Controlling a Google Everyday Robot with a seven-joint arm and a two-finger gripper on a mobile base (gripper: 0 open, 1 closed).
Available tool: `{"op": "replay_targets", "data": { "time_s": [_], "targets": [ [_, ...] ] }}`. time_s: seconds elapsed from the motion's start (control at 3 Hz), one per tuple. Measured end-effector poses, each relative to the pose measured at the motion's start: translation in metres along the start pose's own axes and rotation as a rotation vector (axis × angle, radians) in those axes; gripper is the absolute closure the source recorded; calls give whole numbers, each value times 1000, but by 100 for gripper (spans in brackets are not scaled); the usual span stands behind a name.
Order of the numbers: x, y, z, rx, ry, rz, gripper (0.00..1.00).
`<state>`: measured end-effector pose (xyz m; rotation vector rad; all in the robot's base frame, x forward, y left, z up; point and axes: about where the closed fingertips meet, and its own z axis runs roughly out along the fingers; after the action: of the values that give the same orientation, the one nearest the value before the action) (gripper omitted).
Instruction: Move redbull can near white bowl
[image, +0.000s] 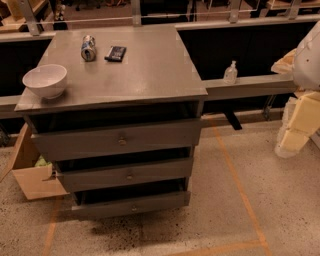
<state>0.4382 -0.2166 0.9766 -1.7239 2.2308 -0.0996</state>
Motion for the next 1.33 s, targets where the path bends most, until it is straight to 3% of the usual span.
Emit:
{"op": "replay_targets", "data": {
  "time_s": [0.33, 0.67, 1.0, 1.33],
  "targets": [
    [0, 0, 0, 0, 0, 0, 0],
    [-3, -19, 6, 12, -54, 105, 0],
    [-35, -74, 29, -17, -211, 303, 0],
    [-89, -143, 45, -15, -350, 466, 0]
  ]
}}
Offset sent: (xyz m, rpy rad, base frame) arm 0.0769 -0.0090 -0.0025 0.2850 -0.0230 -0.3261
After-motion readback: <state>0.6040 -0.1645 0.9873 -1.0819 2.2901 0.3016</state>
